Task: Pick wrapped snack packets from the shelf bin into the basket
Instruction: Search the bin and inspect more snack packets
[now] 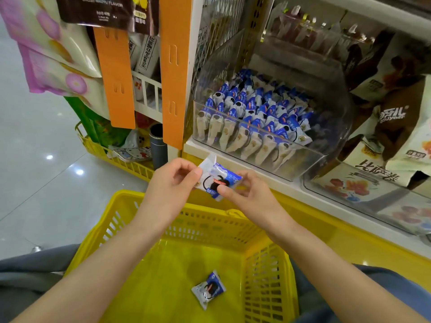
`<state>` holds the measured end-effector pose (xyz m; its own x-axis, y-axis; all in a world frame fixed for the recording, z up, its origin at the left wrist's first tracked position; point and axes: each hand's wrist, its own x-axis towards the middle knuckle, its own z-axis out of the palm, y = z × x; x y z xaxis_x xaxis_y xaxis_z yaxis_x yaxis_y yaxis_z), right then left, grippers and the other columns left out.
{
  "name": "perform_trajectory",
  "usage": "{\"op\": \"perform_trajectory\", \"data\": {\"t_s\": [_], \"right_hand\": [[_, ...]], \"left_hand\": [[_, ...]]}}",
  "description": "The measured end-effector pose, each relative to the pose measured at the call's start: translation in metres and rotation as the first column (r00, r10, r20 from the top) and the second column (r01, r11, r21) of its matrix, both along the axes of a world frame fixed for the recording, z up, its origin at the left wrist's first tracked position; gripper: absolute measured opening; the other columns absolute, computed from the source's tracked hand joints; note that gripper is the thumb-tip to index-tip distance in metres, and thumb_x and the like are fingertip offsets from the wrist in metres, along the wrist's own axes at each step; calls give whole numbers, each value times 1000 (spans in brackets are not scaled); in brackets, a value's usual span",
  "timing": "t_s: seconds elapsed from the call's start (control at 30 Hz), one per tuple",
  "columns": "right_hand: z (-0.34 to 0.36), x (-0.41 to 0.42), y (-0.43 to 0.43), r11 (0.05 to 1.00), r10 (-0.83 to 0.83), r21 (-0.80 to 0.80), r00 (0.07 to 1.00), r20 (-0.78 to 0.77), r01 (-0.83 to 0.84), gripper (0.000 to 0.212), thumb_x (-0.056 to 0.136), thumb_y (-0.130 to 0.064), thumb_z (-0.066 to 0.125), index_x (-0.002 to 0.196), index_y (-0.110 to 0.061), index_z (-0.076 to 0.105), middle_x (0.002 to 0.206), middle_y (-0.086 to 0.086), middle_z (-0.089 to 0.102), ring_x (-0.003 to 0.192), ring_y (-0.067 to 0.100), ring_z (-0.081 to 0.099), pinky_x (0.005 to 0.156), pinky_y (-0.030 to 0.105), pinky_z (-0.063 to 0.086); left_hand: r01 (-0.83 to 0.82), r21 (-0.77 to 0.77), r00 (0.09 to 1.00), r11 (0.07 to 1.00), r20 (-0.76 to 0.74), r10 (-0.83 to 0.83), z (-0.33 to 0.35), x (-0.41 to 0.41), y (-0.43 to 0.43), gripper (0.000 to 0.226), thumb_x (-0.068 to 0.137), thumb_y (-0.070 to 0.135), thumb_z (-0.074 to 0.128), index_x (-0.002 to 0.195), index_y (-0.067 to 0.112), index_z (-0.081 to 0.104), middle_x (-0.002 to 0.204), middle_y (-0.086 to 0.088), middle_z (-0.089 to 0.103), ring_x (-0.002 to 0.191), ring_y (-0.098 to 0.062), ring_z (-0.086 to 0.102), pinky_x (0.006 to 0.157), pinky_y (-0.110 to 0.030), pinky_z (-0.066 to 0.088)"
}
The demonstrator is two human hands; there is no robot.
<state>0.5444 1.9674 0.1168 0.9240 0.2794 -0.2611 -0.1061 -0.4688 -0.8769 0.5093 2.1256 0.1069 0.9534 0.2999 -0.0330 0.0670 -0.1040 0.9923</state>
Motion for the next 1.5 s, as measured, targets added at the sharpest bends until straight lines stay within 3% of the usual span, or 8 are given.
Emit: {"op": "perform_trajectory", "data": {"t_s": [0.13,0.37,0.77,0.87,0.97,1.03,1.23,1.5], "right_hand": [[0,-7,4,993,83,-103,943,323,-53,48,82,-33,65,125,-25,47,120,-14,51,113,0,47,95,19,39],[3,-9,6,992,127,-56,912,390,-114,5,83,-32,65,83,-27,67,78,-12,69,75,3,64,68,23,52],[15,-1,-8,988,-154,96,821,549,121,5,89,-20,57,87,-21,62,84,-10,63,84,2,59,75,20,50],[14,-5,-6,997,-10,61,759,651,-40,5,87,-13,60,87,-12,65,94,-6,61,92,2,57,81,17,47],[9,-12,-4,947,318,-232,571,757,-221,15,87,-21,58,86,-9,67,105,1,59,102,9,50,86,18,40],[5,-15,-3,916,400,-309,541,740,-256,19,89,-27,54,94,-13,65,111,3,58,106,10,48,88,18,39],[6,-16,8,983,9,173,967,253,-54,23,92,-20,52,115,-20,50,114,-3,59,100,3,57,83,18,50],[9,-12,8,918,-90,376,990,-112,126,15,90,-14,56,101,-4,54,102,13,66,72,10,65,59,20,55]], "left_hand": [[62,423,977,904,161,-142,-1,-6,-1,15,89,22,56,77,29,51,71,12,57,63,-1,50,55,-13,39],[113,495,962,862,163,-220,-7,-11,-8,18,90,25,53,78,35,45,64,12,55,61,-2,50,52,-17,39],[122,127,986,984,-132,-105,-3,-2,-16,21,96,31,39,82,24,53,74,0,58,65,-17,58,62,-35,48],[125,-348,912,929,-328,-246,5,1,-18,48,95,47,27,89,15,62,74,-7,66,59,-20,63,52,-31,53],[57,-511,946,858,-246,-210,5,1,-14,42,93,45,39,99,15,67,84,-5,73,71,-16,68,60,-29,54],[-18,-472,973,882,-213,-93,4,1,-11,25,93,30,48,98,16,68,82,-2,74,71,-10,68,67,-31,51],[-11,-353,990,935,-134,-39,1,1,-15,14,93,19,51,99,19,64,91,-6,73,86,-21,69,87,-39,52],[51,337,990,940,109,-93,-7,-7,-17,30,83,30,61,102,38,39,99,25,51,85,13,51,64,-5,42]]}}
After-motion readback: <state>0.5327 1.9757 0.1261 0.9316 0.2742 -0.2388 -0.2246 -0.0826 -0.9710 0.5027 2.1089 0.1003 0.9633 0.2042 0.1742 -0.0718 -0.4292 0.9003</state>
